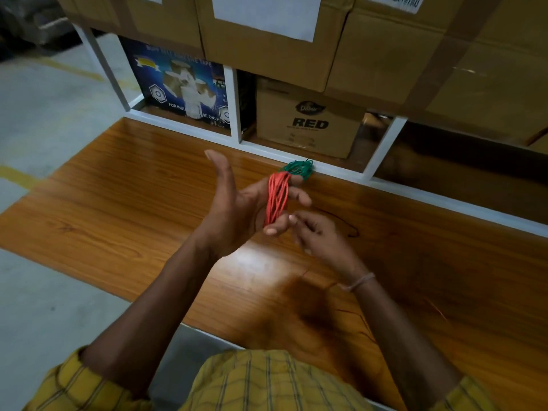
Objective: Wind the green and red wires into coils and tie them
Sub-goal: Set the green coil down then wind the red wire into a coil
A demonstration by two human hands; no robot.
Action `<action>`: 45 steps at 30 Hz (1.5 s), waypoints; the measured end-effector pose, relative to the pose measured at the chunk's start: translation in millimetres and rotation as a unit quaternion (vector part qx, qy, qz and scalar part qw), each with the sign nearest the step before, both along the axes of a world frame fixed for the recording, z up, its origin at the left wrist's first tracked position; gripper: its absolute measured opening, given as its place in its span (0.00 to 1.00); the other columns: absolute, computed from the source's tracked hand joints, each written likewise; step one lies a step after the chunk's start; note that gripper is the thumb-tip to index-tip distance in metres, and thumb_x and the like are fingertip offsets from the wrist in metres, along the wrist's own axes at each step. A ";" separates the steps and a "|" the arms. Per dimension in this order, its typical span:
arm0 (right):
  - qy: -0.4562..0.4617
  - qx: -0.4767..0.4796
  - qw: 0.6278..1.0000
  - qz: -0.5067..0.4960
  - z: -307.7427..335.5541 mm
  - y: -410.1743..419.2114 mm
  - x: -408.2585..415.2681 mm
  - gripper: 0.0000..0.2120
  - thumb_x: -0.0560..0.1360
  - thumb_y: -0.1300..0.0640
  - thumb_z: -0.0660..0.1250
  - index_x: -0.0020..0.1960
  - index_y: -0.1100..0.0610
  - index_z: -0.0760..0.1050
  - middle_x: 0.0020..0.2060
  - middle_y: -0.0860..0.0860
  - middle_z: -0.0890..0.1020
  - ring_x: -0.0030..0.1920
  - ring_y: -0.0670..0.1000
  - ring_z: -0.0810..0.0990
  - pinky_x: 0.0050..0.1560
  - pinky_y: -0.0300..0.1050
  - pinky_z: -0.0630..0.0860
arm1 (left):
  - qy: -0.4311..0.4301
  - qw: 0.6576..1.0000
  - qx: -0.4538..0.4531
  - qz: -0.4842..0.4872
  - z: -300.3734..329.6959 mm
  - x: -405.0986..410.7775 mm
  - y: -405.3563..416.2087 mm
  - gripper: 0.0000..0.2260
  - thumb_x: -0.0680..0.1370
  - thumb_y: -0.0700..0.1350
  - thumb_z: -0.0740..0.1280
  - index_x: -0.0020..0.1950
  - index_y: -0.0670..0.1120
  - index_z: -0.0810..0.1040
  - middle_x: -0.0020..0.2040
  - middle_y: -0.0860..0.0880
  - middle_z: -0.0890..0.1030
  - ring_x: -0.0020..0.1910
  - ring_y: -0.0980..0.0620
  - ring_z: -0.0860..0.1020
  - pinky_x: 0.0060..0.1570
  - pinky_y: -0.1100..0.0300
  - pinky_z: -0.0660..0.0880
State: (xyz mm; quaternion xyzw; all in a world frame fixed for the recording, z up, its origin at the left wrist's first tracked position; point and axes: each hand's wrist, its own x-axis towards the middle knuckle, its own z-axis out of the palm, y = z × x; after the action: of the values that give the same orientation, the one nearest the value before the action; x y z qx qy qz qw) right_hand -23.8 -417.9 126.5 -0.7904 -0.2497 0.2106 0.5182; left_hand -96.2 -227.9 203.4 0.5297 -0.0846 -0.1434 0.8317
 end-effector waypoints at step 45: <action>-0.082 -0.238 0.962 0.105 73.5 -10.7 -43.4 0.07 0.81 0.54 0.69 0.45 0.54 0.79 0.29 0.54 0.84 0.26 0.52 0.83 0.30 0.51 0.80 | 0.041 0.957 0.267 0.102 -48.6 26.4 3.9 0.65 0.52 0.90 0.43 0.73 0.45 0.73 0.54 0.35 0.87 0.60 0.34 0.84 0.71 0.41 0.75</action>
State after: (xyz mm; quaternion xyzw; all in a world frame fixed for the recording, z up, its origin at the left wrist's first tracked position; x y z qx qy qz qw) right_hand -67.2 -428.5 200.0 -0.8748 -0.3154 0.2518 0.2682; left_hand -69.8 -224.0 154.8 0.7321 0.0452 -0.0967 0.6728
